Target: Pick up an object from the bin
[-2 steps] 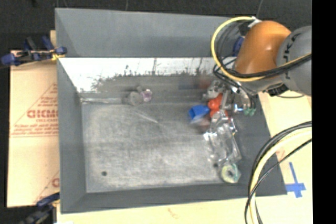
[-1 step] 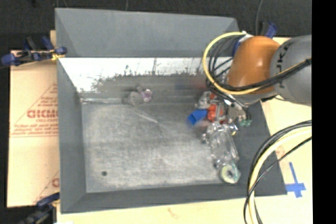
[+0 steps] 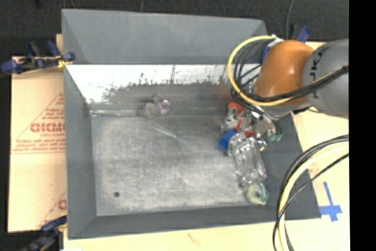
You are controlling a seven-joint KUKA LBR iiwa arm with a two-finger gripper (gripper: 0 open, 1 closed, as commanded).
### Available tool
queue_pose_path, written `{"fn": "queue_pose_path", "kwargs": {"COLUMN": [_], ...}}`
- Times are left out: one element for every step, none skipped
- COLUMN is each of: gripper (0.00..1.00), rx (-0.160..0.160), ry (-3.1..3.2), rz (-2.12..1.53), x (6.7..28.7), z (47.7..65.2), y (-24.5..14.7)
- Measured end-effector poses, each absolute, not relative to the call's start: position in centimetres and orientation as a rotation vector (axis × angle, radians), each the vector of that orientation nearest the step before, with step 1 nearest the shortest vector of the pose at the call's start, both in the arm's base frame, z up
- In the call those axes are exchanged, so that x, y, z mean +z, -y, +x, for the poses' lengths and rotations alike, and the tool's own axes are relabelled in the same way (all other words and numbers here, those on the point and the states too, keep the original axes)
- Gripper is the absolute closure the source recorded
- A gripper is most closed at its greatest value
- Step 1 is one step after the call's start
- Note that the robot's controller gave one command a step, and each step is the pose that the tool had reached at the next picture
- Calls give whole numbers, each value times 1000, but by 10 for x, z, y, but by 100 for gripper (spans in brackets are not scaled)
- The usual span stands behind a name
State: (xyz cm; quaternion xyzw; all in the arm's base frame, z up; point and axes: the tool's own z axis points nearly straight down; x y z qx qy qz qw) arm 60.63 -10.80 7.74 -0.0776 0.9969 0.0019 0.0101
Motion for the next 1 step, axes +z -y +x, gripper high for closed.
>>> {"fn": "queue_pose_path", "kwargs": {"gripper": [100], "rx": [-7], "ry": [-3109], "rz": [-347], "x": [258], "z": [595], "y": [103]}}
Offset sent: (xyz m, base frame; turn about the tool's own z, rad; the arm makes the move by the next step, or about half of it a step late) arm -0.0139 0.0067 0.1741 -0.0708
